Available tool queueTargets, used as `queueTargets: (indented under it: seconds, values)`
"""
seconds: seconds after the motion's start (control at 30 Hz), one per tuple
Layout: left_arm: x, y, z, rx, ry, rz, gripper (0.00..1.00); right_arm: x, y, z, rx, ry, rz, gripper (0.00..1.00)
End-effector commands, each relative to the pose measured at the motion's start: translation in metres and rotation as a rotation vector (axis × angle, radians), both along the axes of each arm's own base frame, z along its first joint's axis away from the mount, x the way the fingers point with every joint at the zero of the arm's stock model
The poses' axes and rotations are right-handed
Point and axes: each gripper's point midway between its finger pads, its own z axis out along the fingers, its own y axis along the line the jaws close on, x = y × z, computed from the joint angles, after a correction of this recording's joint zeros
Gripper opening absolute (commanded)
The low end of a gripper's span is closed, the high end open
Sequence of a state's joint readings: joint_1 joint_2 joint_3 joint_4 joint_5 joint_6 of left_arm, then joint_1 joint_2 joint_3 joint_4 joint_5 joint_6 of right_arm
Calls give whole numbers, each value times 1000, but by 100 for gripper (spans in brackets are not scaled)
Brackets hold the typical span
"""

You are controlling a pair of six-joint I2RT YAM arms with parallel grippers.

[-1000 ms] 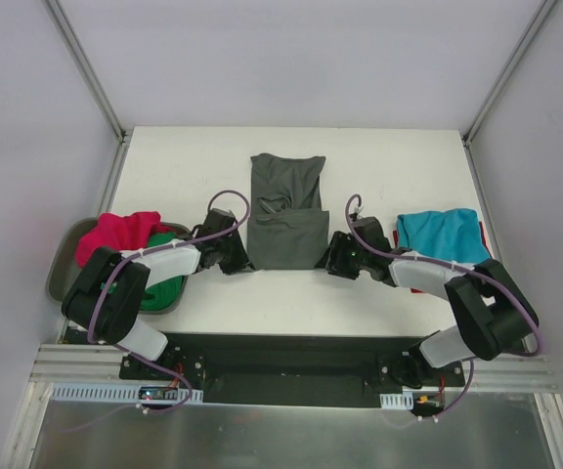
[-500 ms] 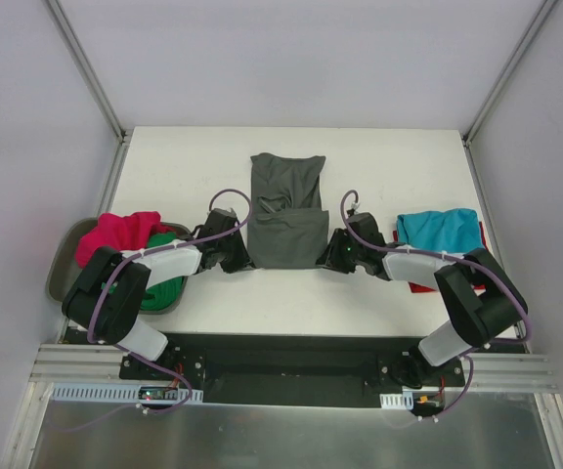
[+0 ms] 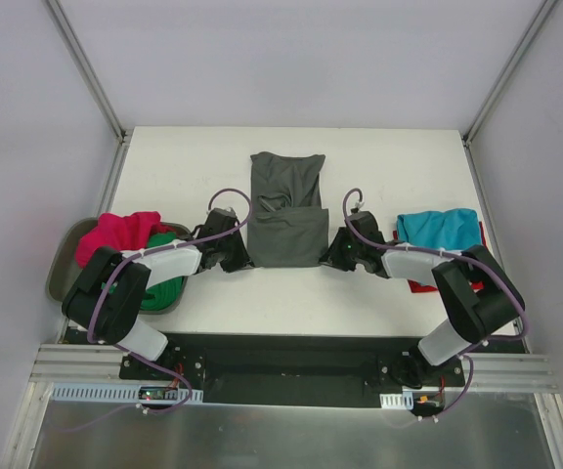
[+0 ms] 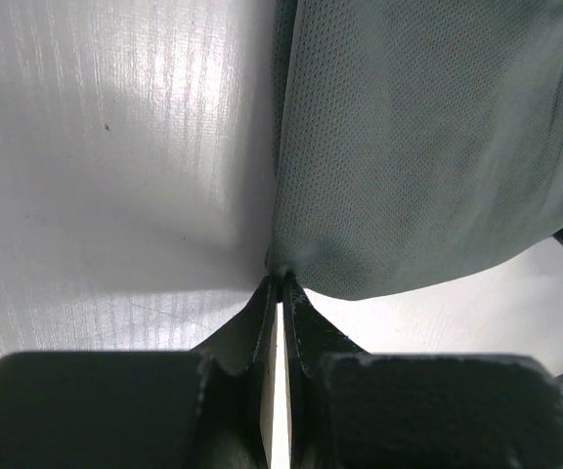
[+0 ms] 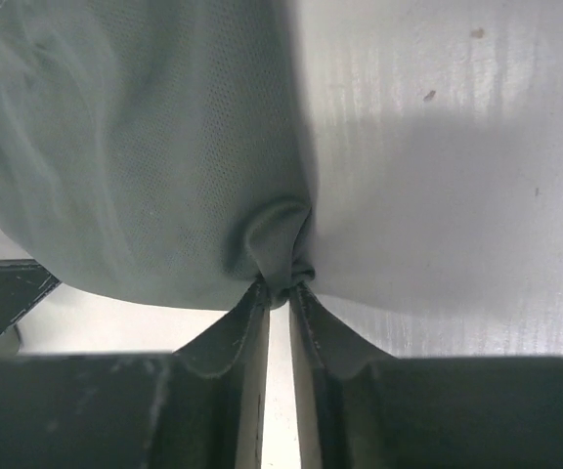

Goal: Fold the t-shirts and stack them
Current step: Grab one side of the 2/3 rectangular tshirt with both arms

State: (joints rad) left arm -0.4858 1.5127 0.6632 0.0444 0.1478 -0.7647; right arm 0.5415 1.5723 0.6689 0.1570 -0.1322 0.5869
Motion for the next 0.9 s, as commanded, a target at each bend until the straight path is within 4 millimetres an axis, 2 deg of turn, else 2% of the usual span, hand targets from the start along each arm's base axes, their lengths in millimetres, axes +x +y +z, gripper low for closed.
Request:
queueTargets:
  seconds: [0.0,0.07,0.2,0.37,0.5,0.6,0.73,0.87]
  values:
    - [5,2,6,45,-57,-29,0,-12,-22,-28,-109,79,-31,11]
    - [6,0,12,39,-81,-37,0,-12,-16,-24,-80,60,0,1]
    - [-10,0,21,33,-124,-55,0,-28,-4,-6,-12,39,72,0]
    - [-51,0,25,11,-144,-77,0,-86,9,6,82,104,162,1]
    - [-89,8,23,-15,-124,-70,0,-136,2,1,64,183,214,1]
    - [-115,8,25,-85,-114,-80,0,-165,1,5,65,208,253,1]
    - [-143,-2,39,-250,-91,-125,0,-183,2,23,124,168,266,1]
    - [-151,-6,66,-339,-144,-157,0,-192,5,51,170,122,292,1]
